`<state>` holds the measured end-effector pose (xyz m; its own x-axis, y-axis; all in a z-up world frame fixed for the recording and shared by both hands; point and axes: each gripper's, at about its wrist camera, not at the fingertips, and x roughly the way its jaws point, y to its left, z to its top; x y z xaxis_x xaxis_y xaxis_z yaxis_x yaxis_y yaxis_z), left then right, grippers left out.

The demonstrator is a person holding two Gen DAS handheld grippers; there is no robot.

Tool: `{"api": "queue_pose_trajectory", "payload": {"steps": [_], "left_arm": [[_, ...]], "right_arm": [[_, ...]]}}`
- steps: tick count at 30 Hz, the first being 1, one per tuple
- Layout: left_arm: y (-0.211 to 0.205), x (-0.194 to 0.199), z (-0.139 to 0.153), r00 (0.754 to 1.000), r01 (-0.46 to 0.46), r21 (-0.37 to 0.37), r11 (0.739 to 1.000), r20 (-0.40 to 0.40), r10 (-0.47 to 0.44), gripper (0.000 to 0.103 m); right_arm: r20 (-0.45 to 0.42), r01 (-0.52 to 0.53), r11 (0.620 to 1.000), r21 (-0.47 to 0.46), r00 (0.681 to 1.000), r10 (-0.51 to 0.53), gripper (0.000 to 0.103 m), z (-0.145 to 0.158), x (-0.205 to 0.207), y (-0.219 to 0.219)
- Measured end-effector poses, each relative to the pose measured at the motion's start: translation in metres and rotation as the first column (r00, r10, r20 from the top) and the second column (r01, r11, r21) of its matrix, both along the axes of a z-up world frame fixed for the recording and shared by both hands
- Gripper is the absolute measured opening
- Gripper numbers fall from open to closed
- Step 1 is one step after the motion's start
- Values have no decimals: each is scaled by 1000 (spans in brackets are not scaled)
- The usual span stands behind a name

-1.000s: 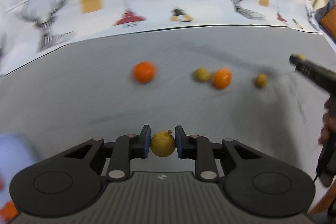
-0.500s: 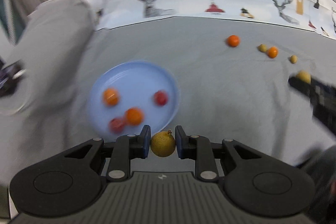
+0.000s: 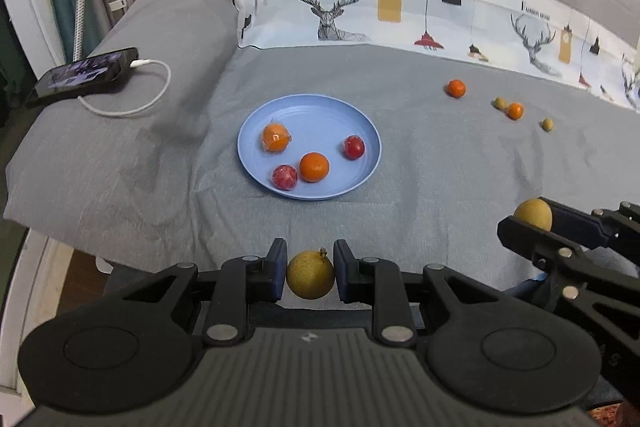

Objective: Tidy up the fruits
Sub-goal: 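Carry both yellow fruits over the blue plate and open both grippers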

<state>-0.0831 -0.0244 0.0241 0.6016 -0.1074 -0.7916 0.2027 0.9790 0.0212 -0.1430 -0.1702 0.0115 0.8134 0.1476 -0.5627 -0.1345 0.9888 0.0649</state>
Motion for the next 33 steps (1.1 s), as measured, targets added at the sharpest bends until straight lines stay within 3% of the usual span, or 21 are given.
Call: {"api": "queue_pose_trajectory", "payload": {"steps": [13, 33], "left_arm": [[16, -6, 7, 998, -19, -52, 998, 53, 22, 27], [29, 19, -4, 998, -61, -77, 995, 1, 61, 27]], "right_arm": [[3, -8, 996, -90, 1000, 8, 30, 1, -11, 27], [-57, -20, 995, -93, 998, 15, 30, -13, 6, 29]]}}
